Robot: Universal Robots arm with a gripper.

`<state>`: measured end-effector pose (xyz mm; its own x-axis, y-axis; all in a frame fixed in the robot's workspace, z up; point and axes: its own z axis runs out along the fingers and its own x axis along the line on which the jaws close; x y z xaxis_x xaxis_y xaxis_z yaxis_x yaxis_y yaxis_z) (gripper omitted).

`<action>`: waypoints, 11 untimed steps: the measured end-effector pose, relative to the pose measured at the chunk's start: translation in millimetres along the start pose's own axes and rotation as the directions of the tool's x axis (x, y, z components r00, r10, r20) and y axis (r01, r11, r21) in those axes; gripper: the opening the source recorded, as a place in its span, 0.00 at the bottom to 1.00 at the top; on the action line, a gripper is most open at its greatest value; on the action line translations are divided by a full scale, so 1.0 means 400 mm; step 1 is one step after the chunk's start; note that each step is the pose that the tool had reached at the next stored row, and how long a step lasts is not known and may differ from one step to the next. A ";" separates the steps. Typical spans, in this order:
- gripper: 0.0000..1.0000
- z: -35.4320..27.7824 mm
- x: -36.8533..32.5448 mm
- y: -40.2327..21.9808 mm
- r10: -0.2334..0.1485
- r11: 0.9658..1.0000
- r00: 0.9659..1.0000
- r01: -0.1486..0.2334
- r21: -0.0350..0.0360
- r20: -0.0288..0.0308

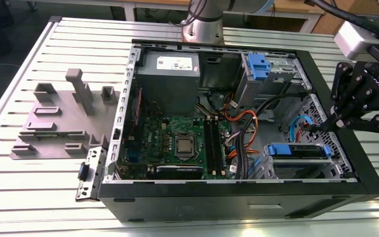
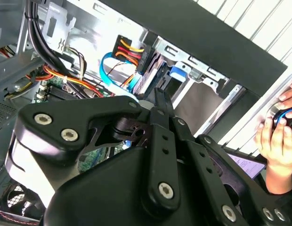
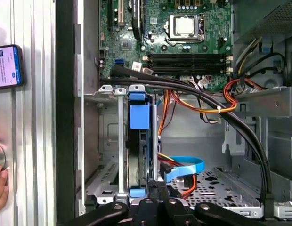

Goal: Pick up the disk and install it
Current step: 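Insert the first disk wire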

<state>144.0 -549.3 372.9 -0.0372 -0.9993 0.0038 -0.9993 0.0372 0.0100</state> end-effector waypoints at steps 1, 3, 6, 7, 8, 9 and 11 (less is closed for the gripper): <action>0.11 0.000 0.000 -0.001 0.000 1.000 1.000 0.000 0.000 0.000; 0.11 0.000 0.000 -0.005 0.000 1.000 1.000 0.000 0.000 0.000; 0.11 0.000 -0.001 -0.007 0.000 1.000 1.000 0.000 0.000 0.000; 0.11 0.000 -0.002 -0.007 0.000 1.000 1.000 0.000 0.000 0.000; 0.11 0.000 -0.002 -0.007 0.000 1.000 1.000 0.000 0.000 0.000; 0.11 0.000 -0.003 -0.007 0.000 1.000 1.000 0.000 0.000 0.000; 0.11 0.000 -0.004 -0.007 0.000 1.000 1.000 0.000 0.000 0.000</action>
<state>147.0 -547.8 372.8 -0.0372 -0.9993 0.0037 -0.9993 0.0372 0.0102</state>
